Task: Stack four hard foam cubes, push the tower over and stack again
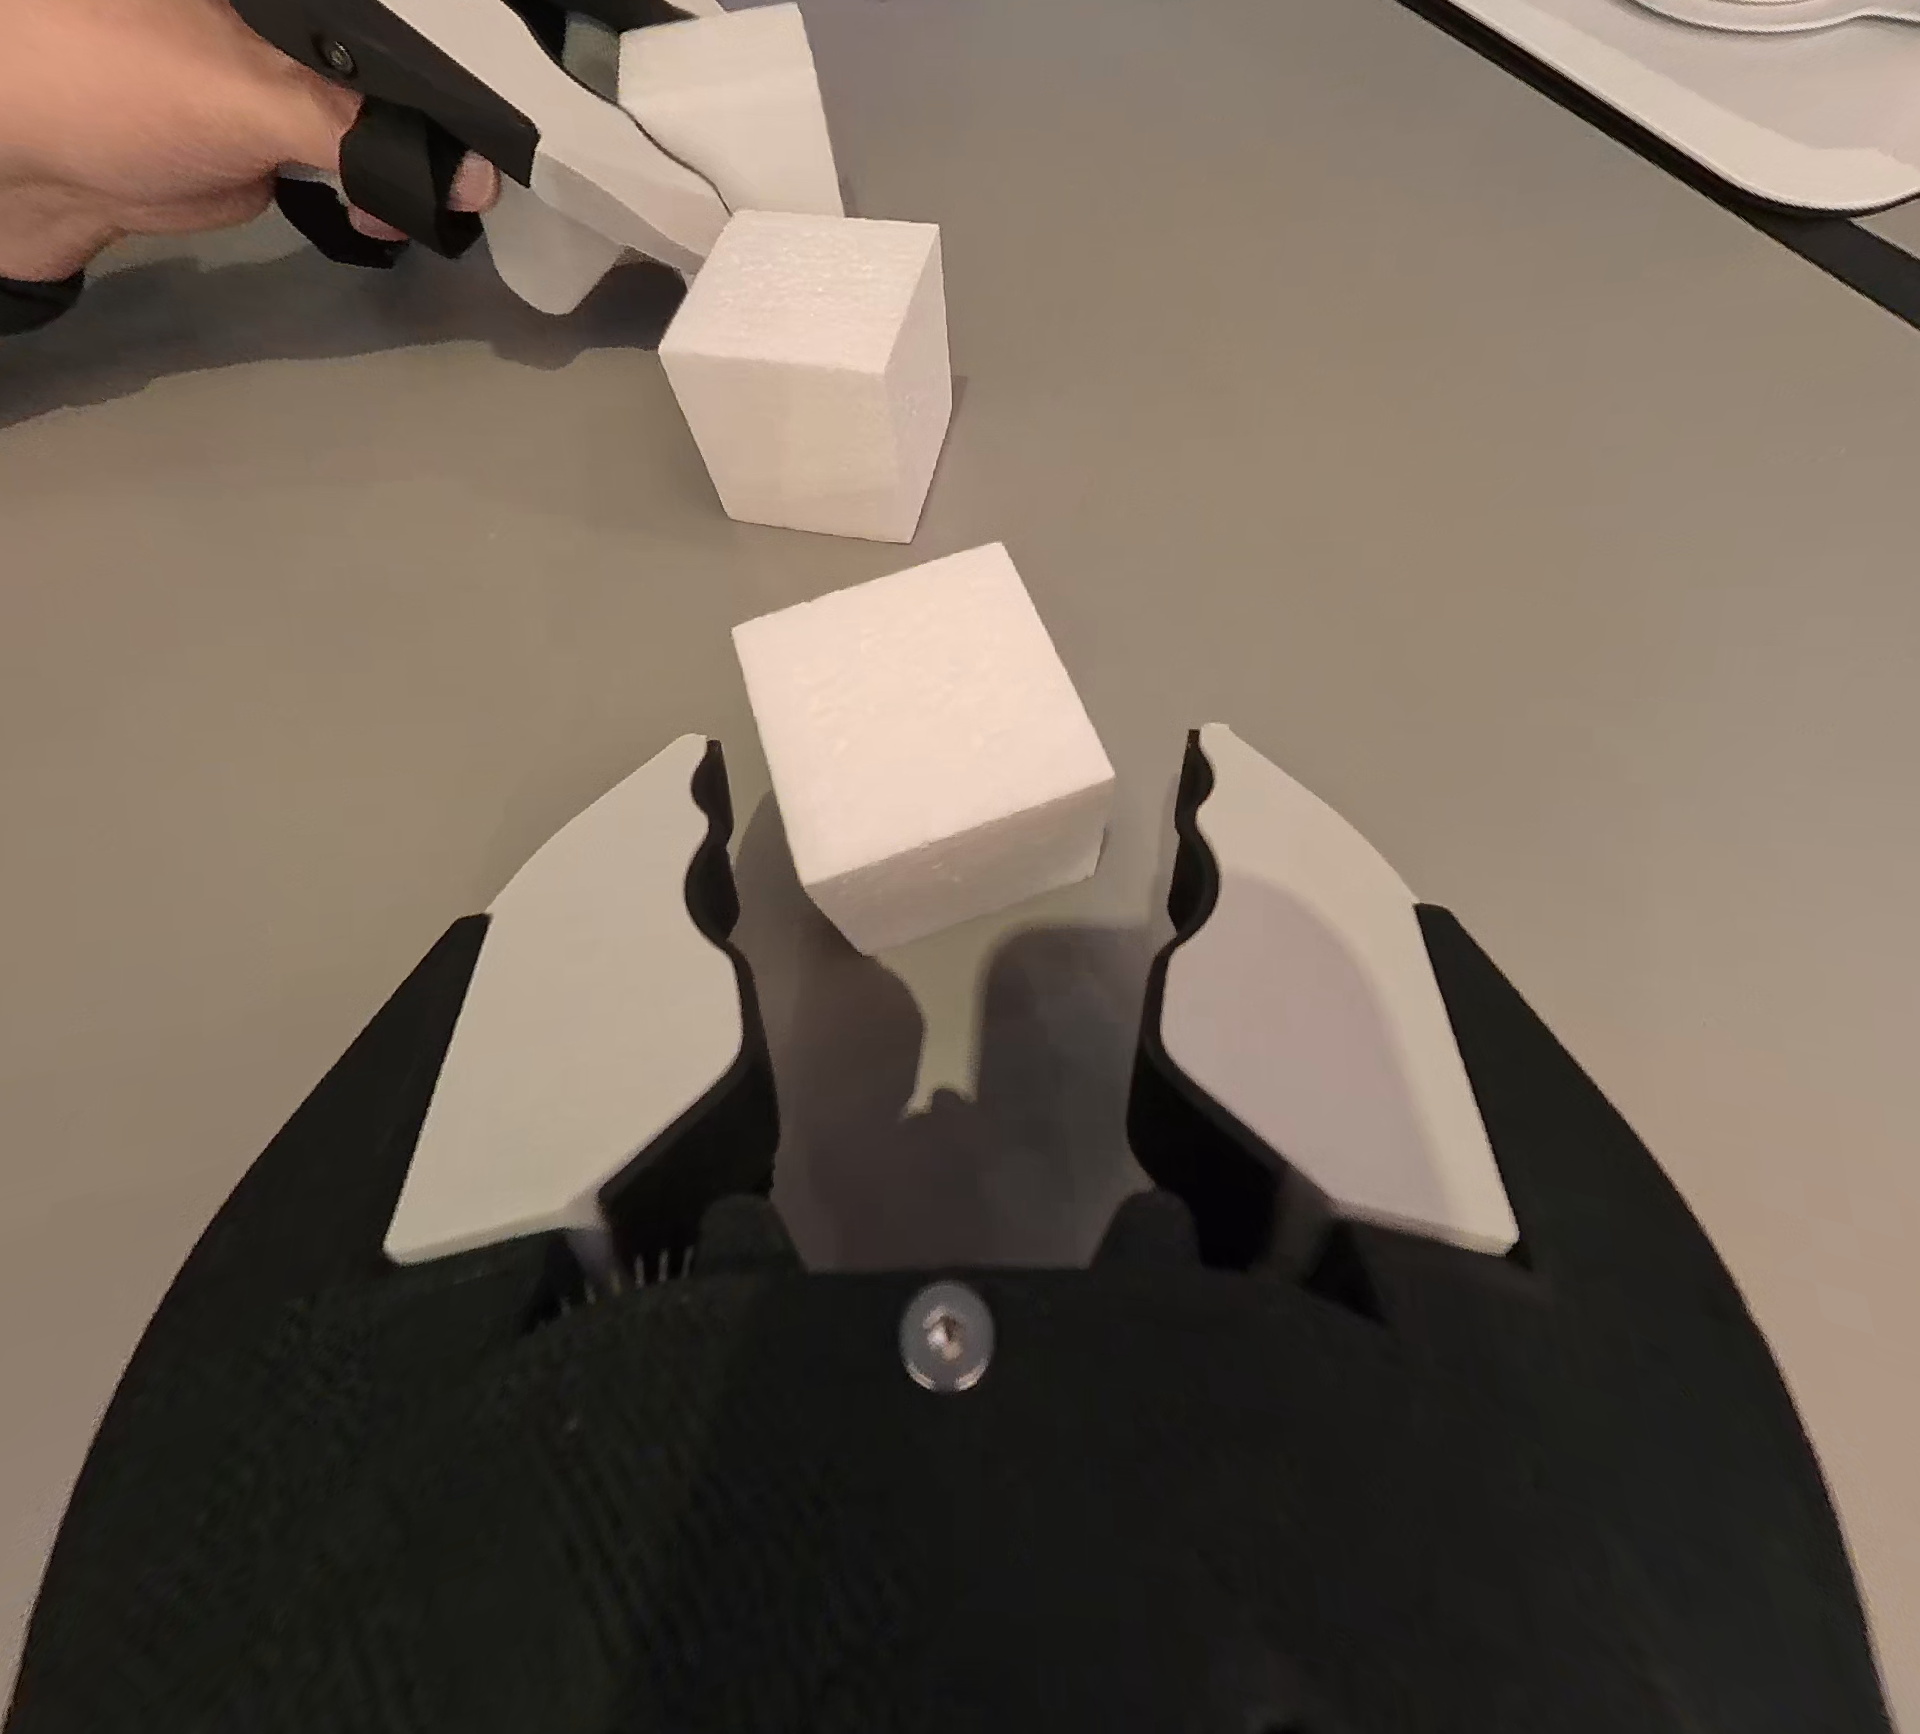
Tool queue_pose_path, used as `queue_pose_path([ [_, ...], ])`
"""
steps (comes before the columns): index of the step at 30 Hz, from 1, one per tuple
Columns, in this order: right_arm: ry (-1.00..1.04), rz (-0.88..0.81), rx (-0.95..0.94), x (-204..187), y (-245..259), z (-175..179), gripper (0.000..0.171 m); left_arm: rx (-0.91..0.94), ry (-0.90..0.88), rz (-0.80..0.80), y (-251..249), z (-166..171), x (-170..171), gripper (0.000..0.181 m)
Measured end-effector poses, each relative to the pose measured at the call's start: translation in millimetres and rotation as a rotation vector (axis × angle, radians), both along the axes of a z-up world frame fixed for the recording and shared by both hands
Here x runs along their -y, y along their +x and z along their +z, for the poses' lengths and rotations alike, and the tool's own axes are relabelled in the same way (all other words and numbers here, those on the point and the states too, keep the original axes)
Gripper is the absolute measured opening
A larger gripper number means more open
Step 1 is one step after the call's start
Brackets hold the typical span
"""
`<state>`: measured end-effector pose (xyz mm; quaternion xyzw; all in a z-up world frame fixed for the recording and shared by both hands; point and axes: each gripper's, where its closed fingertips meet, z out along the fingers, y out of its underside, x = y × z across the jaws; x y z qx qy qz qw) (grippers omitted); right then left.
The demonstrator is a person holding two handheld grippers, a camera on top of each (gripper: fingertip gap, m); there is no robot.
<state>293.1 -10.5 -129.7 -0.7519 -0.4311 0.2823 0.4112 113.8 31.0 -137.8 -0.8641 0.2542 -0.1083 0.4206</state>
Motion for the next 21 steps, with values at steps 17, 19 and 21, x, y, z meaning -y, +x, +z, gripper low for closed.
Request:
queue_pose_path([
  [17, 0.003, 0.014, 0.017, 3.3, -4.9, -0.3, 0.065, -0.003, 0.038, 0.01, -3.5, 8.5, 1.0, 0.066],
  [19, 0.027, 0.01, -0.008, 4.2, -7.8, 9.6, 0.065, -0.003, 0.038, 0.013, -4.8, 8.6, 1.3, 0.066],
  [21, 0.061, -0.026, -0.049, 0.1, -10.8, 28.1, 0.065, -0.009, 0.038, 0.021, -8.0, 8.9, 1.6, 0.066],
])
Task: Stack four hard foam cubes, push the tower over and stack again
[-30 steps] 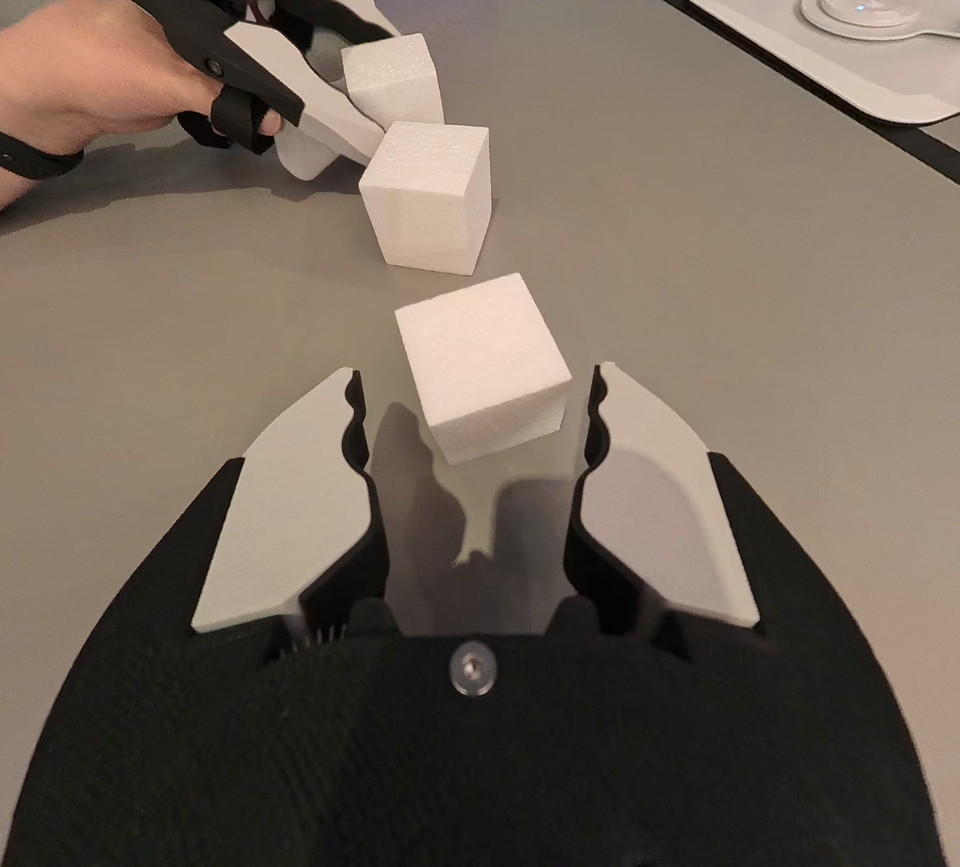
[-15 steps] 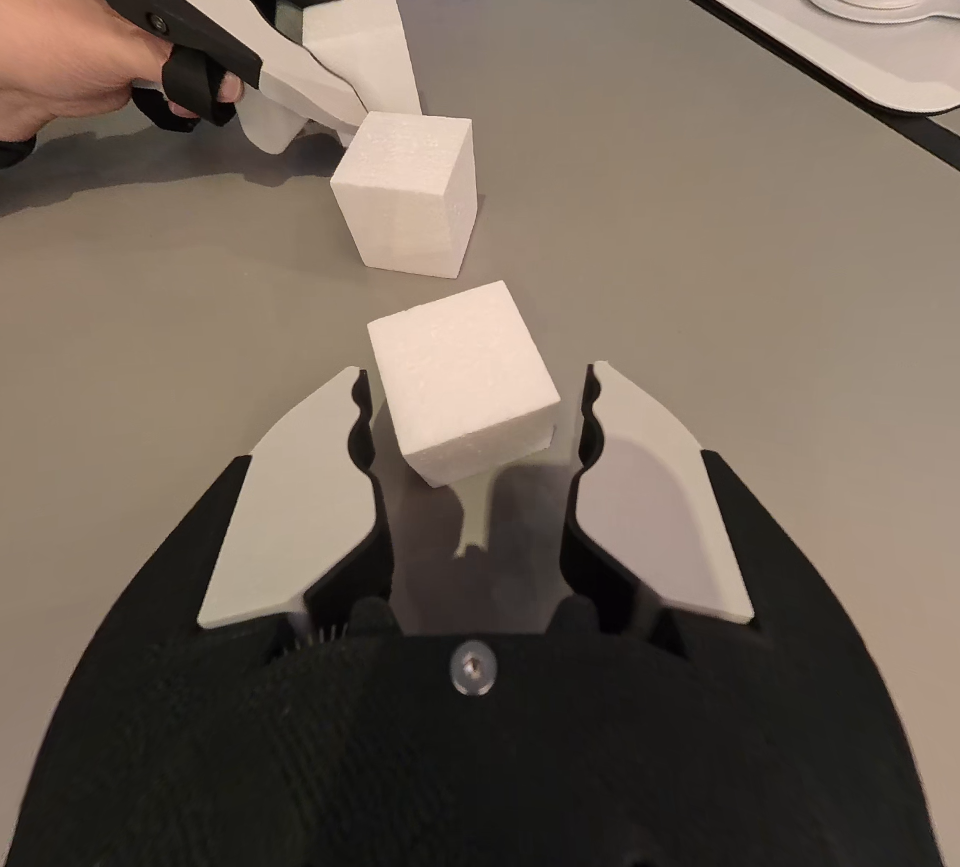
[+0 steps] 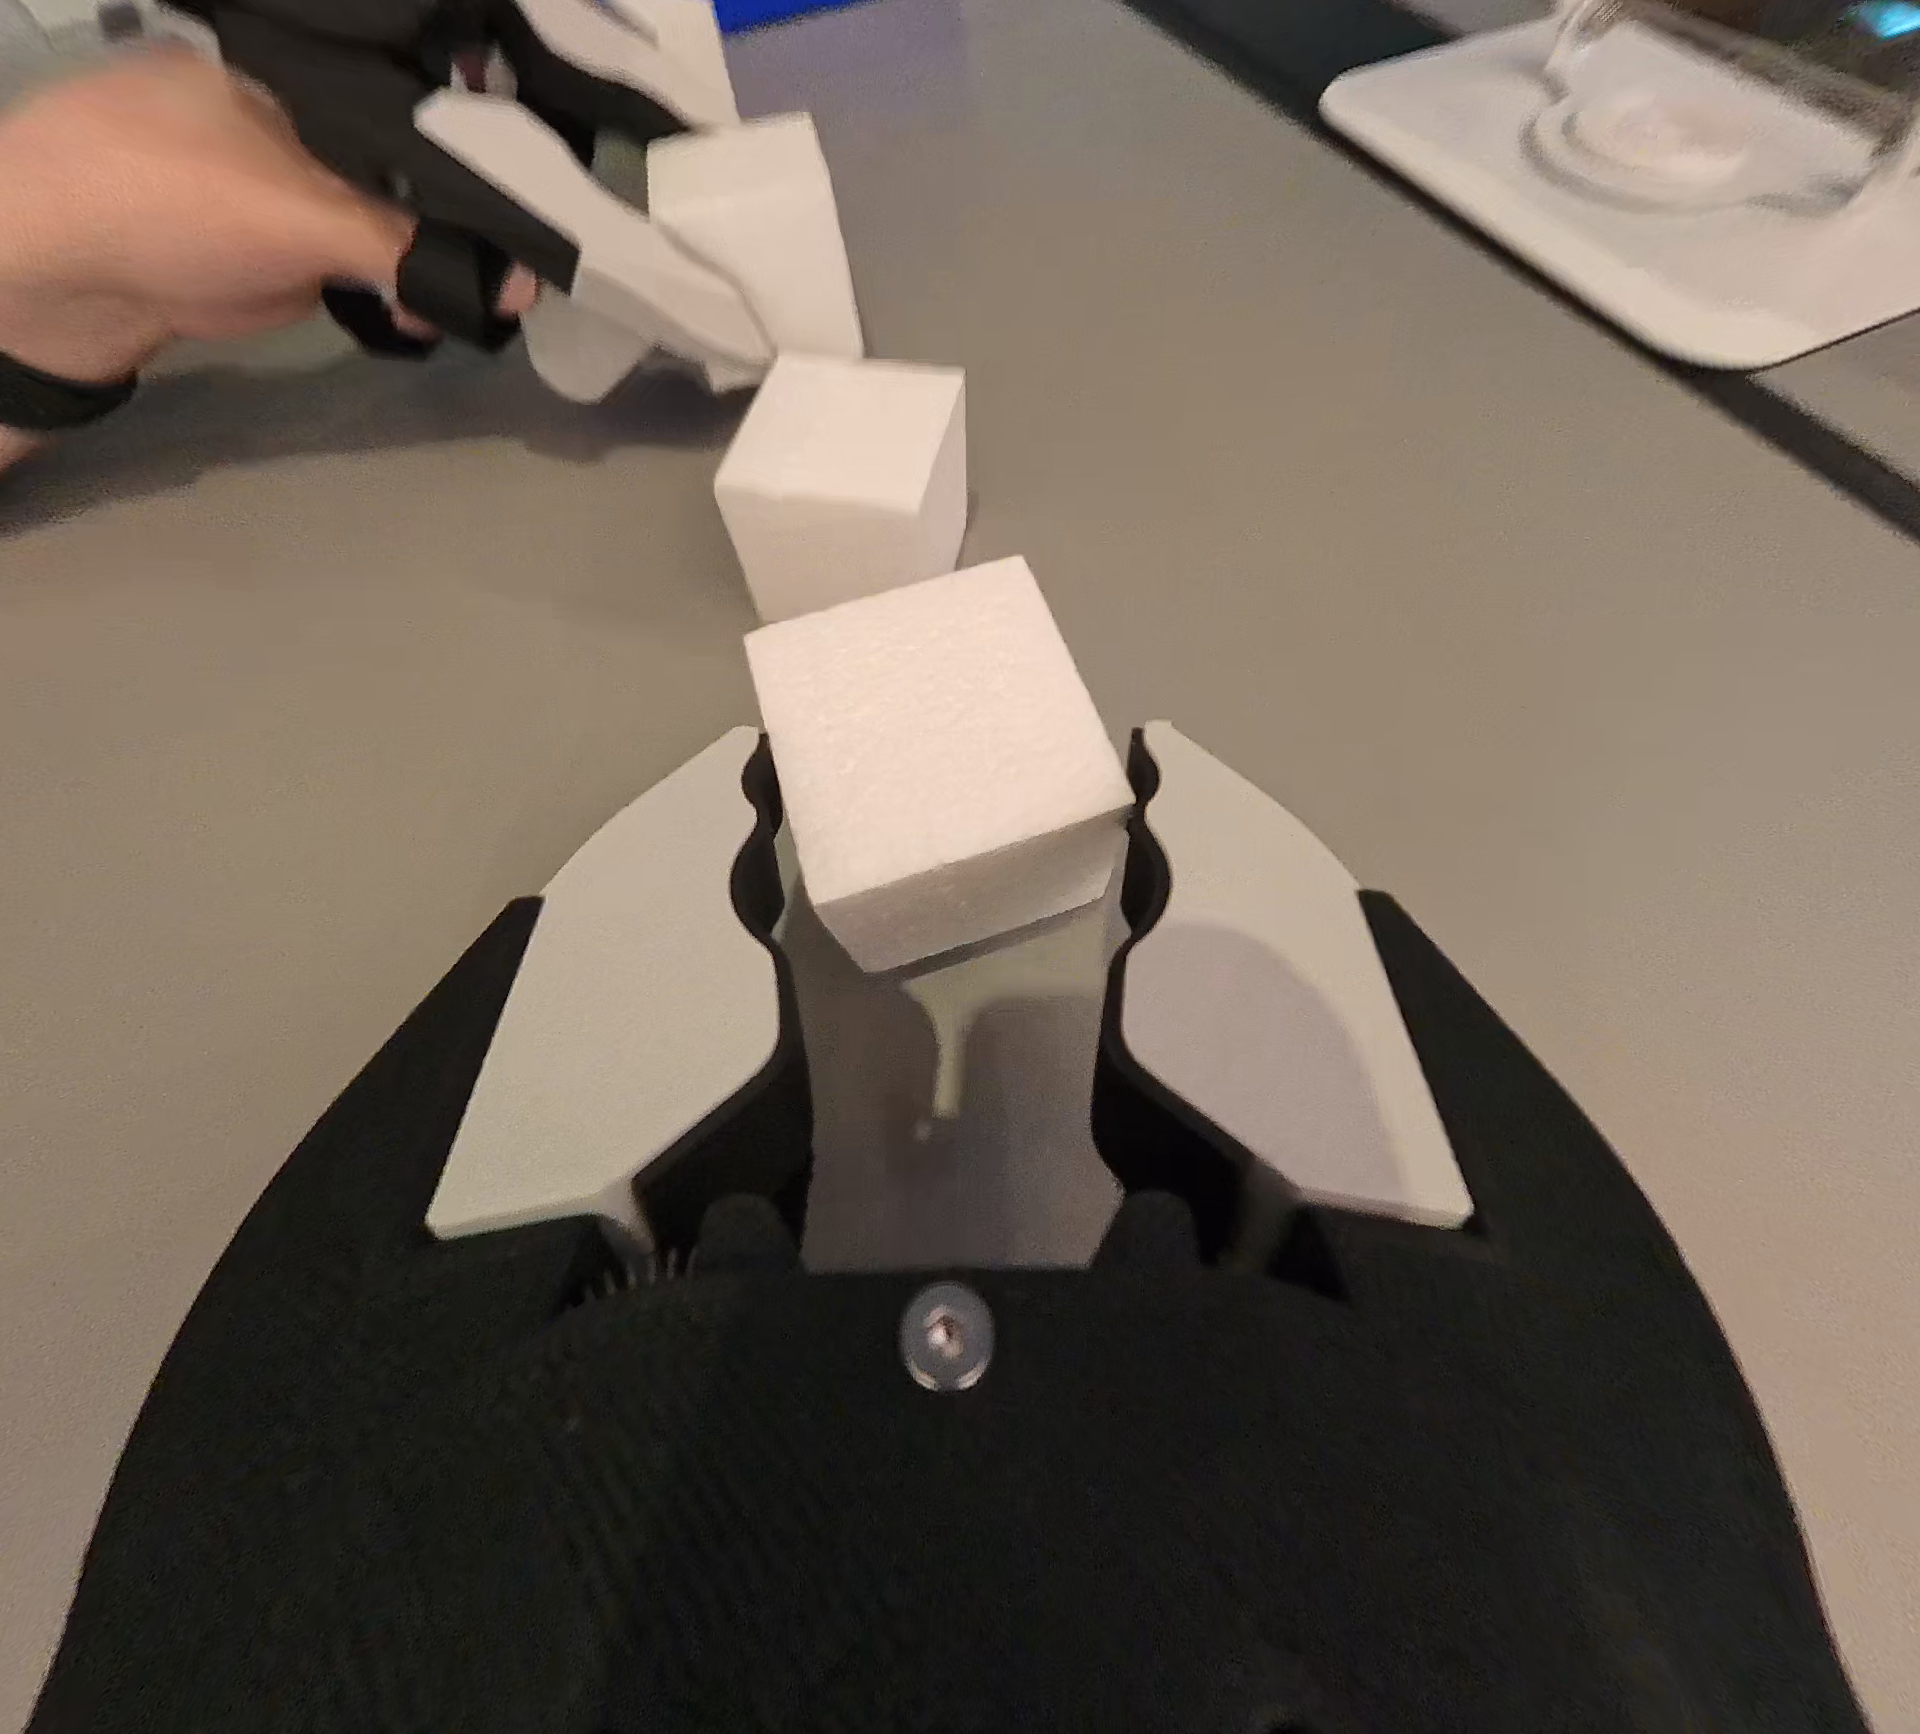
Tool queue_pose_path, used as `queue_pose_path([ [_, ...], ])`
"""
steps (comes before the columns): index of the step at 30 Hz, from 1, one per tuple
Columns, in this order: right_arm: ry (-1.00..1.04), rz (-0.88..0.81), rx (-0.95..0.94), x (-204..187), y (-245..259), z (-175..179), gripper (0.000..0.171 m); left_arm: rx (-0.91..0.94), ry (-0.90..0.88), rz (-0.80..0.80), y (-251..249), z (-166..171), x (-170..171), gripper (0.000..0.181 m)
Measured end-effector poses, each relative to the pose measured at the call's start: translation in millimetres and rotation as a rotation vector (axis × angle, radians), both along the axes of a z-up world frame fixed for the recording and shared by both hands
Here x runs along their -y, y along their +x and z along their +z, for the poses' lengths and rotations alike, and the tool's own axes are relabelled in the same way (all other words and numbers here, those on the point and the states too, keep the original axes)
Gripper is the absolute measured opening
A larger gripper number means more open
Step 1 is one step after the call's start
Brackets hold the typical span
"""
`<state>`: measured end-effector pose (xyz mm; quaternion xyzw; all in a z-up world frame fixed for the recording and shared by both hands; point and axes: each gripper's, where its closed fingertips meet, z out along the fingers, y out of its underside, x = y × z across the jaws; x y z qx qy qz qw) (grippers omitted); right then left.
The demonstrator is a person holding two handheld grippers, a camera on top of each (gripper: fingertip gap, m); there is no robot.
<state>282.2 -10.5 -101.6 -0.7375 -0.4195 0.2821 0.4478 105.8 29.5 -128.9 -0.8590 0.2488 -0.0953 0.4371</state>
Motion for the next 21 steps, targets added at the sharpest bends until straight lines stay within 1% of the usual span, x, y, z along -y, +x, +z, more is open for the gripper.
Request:
queue_pose_path([
  [2, -0.002, -0.066, -0.05, -9.1, -4.5, 20.5, 0.064, -0.006, 0.008, 0.017, -5.6, 2.9, -0.2, 0.066],
  [4, -0.01, -0.097, -0.081, -14.4, -16.0, 37.8, 0.064, -0.004, 0.019, 0.034, -11.3, 7.9, 0.0, 0.066],
  [8, -0.015, -0.104, -0.023, -19.0, -48.0, 49.9, 0.064, 0.01, 0.044, 0.073, -22.7, 19.5, 1.6, 0.065],
  [12, -0.008, -0.069, 0.049, -21.9, -77.8, 45.4, 0.065, 0.022, 0.052, 0.104, -32.1, 26.6, 1.6, 0.065],
  [16, -0.022, -0.048, 0.093, -24.4, -90.0, 35.0, 0.065, 0.045, 0.057, 0.129, -39.3, 32.3, 0.2, 0.065],
  [21, -0.041, -0.031, 0.053, -25.2, -94.9, 34.8, 0.065, 0.063, 0.05, 0.143, -44.4, 33.2, 0.8, 0.065],
])
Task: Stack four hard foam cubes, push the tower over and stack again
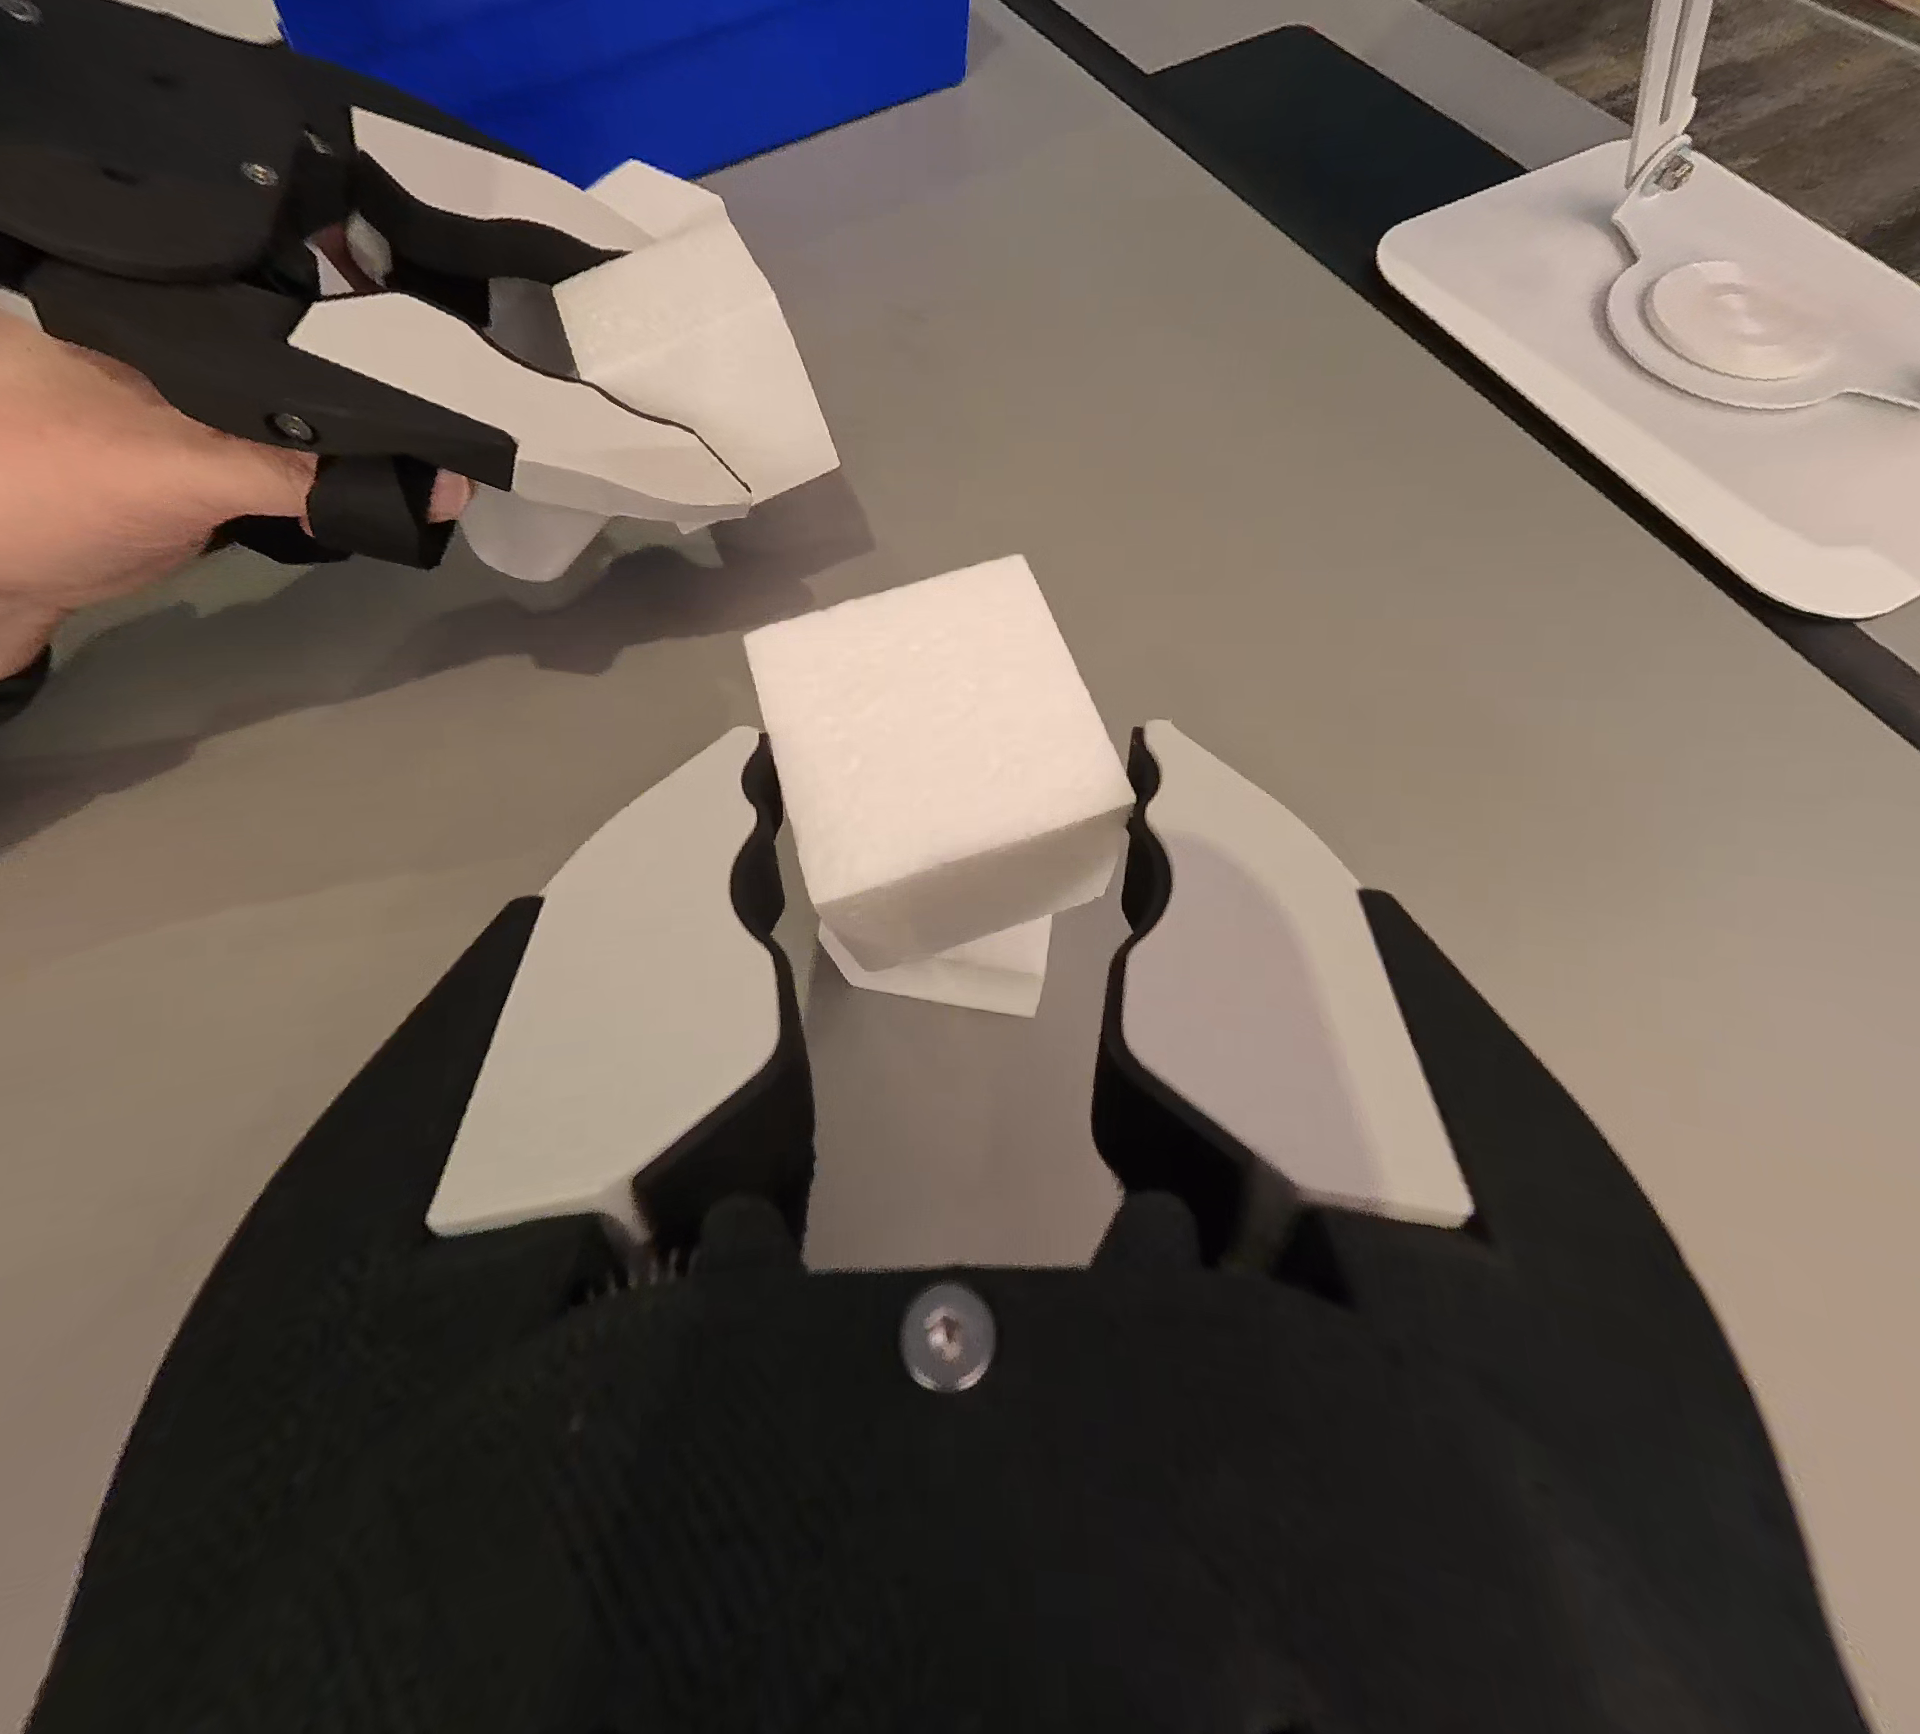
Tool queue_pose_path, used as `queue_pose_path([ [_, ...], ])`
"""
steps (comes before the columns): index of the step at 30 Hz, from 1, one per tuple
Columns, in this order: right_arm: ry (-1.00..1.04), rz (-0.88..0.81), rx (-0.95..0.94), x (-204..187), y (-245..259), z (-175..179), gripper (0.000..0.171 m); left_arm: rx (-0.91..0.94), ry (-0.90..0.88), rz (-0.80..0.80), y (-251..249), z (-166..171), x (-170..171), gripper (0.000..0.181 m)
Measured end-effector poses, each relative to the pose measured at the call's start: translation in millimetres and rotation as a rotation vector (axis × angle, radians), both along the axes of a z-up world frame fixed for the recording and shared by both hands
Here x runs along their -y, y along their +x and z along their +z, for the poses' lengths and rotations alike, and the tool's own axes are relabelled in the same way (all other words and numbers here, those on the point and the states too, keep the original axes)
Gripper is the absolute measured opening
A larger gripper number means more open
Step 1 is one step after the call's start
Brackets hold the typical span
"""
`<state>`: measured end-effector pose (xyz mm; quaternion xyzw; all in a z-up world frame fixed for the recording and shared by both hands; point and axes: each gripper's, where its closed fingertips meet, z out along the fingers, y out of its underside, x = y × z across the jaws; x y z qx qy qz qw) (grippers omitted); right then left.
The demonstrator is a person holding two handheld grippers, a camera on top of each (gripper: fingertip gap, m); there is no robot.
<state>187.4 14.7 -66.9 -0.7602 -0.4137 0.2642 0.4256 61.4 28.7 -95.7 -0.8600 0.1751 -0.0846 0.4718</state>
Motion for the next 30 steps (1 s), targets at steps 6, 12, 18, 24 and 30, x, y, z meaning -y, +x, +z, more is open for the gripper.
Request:
queue_pose_path([
  [6, -0.02, 0.009, -0.017, -2.1, -1.9, -5.8, 0.065, -0.009, 0.0, -0.002, 0.5, -0.7, -0.9, 0.065],
  [12, 0.031, 0.021, -0.113, 5.6, 12.8, 18.0, 0.075, 0.128, 0.089, -0.146, 27.8, 35.6, 7.5, 0.065],
  [18, 0.071, -0.104, -0.302, 7.1, 88.9, 51.9, 0.074, 0.149, 0.083, -0.544, 99.2, 74.3, 36.7, 0.066],
  [24, 0.061, 0.012, -0.41, 13.3, 71.1, 55.1, 0.068, 0.243, 0.094, -0.52, 103.0, 103.9, 28.9, 0.065],
  [30, 0.062, 0.051, -0.142, 1.3, 25.5, 9.3, 0.079, 0.29, 0.121, -0.451, 79.5, 112.5, 27.6, 0.065],
])
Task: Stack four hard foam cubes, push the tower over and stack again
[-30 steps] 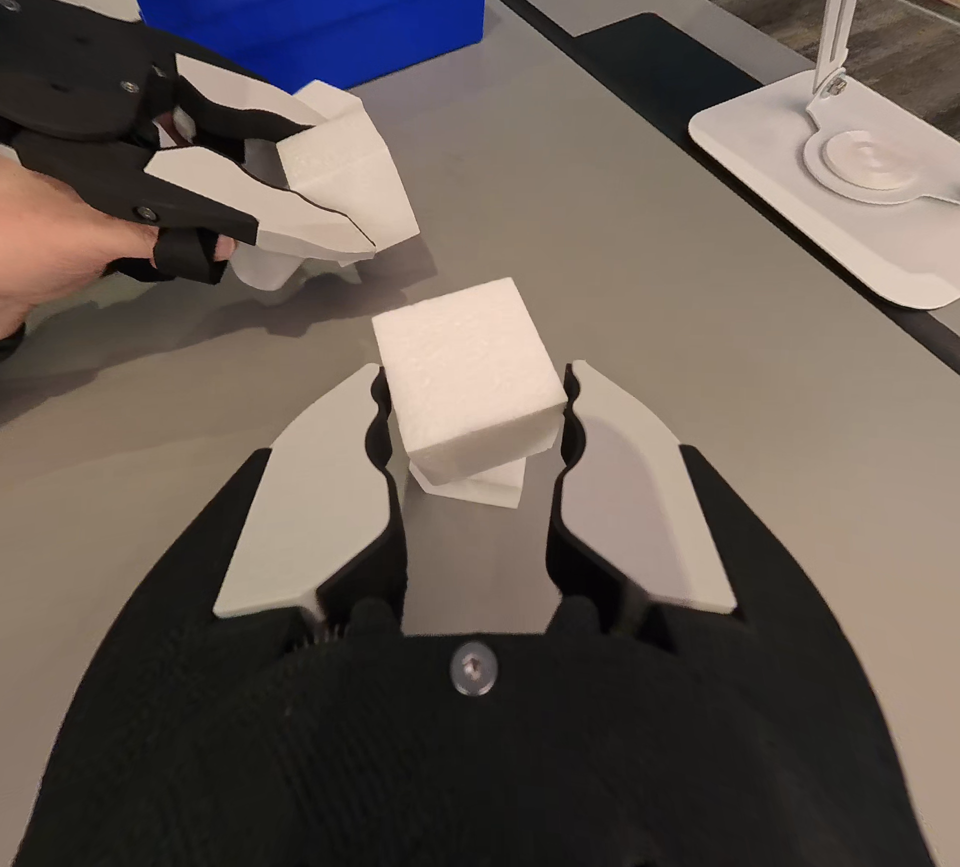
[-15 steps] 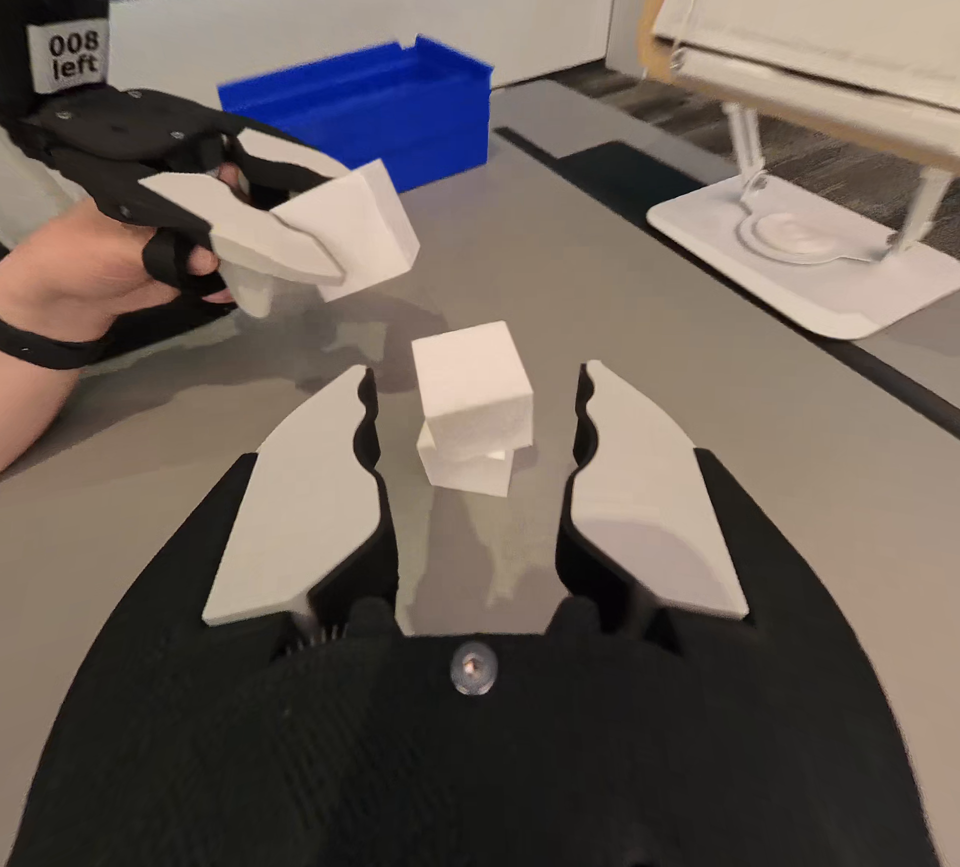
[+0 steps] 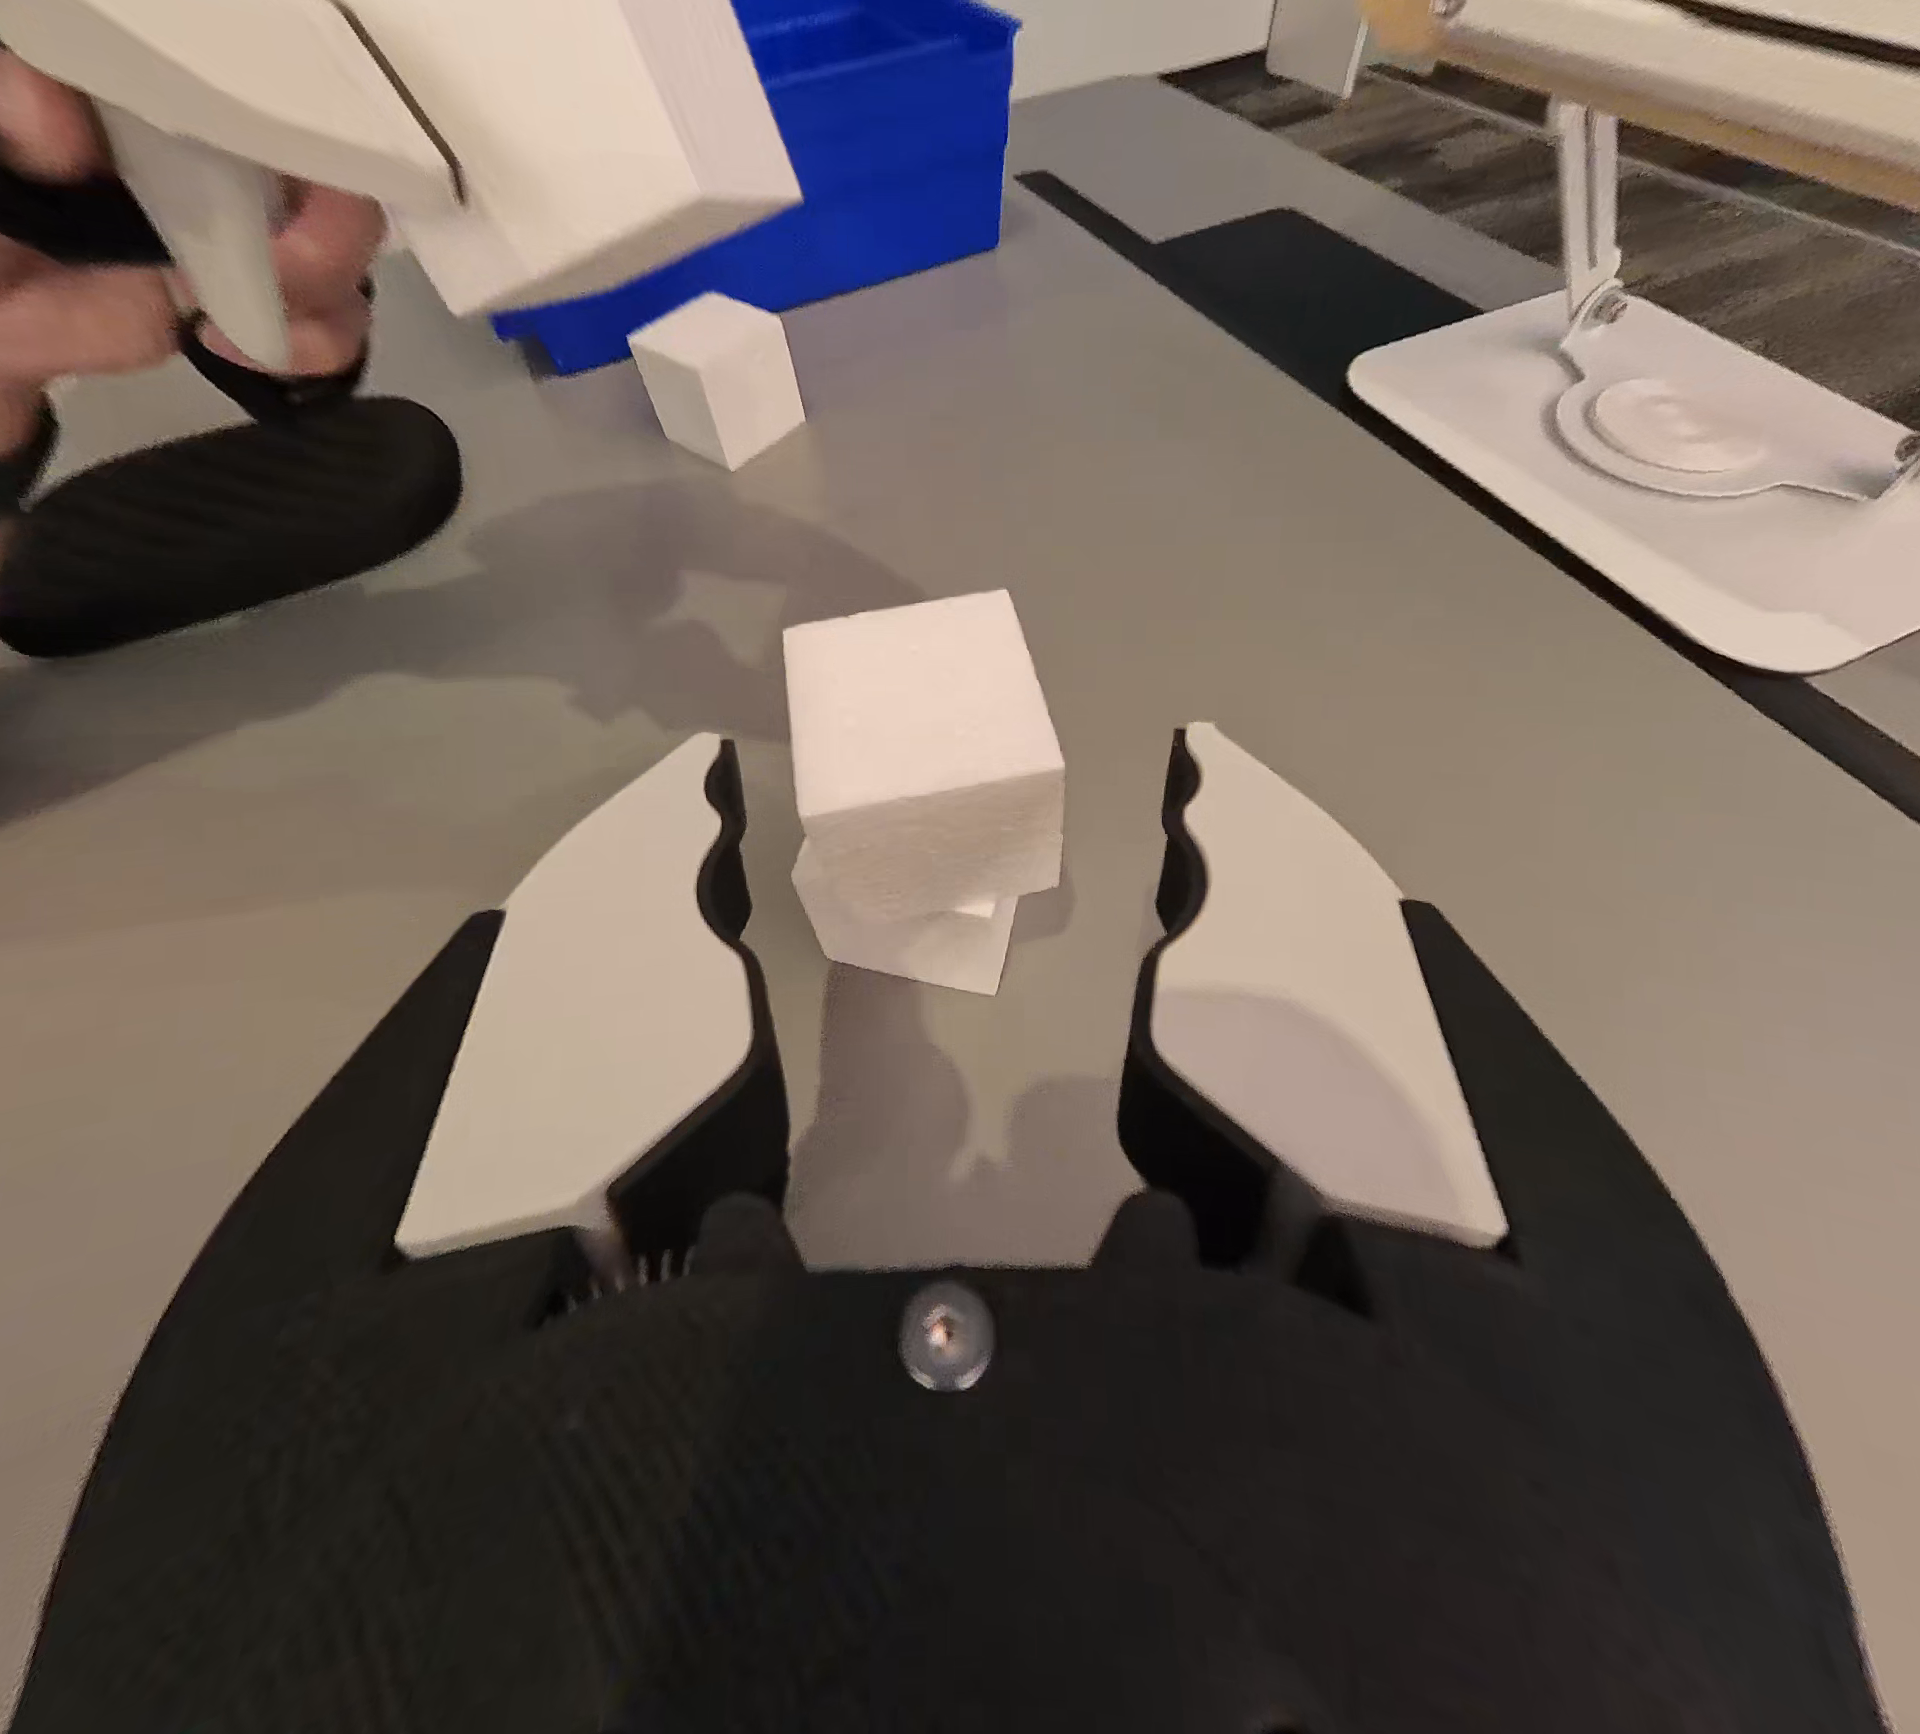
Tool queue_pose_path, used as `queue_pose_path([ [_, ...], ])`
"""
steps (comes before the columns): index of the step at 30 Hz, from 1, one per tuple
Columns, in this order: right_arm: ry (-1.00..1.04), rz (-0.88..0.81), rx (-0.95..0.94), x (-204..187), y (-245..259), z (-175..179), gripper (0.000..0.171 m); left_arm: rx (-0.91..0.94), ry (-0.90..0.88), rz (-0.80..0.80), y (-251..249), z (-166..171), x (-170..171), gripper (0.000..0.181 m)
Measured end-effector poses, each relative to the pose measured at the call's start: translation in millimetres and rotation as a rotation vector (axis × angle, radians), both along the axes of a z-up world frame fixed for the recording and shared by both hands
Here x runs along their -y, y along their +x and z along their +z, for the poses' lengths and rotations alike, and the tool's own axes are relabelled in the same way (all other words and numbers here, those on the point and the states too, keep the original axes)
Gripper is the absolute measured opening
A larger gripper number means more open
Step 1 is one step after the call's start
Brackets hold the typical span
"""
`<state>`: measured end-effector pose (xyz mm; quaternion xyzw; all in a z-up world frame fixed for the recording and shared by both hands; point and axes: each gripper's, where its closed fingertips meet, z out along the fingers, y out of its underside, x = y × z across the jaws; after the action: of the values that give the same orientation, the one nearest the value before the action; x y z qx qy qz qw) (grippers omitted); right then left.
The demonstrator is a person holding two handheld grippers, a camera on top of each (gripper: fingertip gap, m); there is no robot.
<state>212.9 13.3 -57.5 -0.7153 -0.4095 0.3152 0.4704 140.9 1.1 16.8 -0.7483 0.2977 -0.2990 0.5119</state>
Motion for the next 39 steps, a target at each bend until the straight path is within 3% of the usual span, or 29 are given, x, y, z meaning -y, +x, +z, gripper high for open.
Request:
queue_pose_path([
  [2, -0.009, -0.01, 0.048, -1.7, -2.7, -9.3, 0.072, -0.005, 0.0, 0.018, -6.8, -1.1, -1.0, 0.065],
  [4, -0.026, -0.001, 0.064, 1.5, -3.7, -13.0, 0.054, -0.001, -0.005, 0.026, -10.7, -2.8, -1.2, 0.065],
  [9, -0.036, -0.152, -0.049, 6.8, -7.7, 9.5, 0.053, 0.005, -0.005, 0.071, -19.6, -5.6, -1.6, 0.065],
  [14, -0.064, -0.355, -0.015, 3.1, -4.2, 5.2, 0.053, -0.006, 0.003, 0.094, -26.3, -5.6, 2.5, 0.065],
  [20, -0.102, -0.395, 0.026, 3.4, -12.5, -12.5, 0.054, -0.019, 0.012, 0.109, -33.9, -5.1, 3.5, 0.065],
  [39, -0.044, -0.405, 0.12, 8.2, -11.1, -12.2, 0.054, -0.033, -0.017, 0.084, -23.9, -17.7, 4.7, 0.066],
])
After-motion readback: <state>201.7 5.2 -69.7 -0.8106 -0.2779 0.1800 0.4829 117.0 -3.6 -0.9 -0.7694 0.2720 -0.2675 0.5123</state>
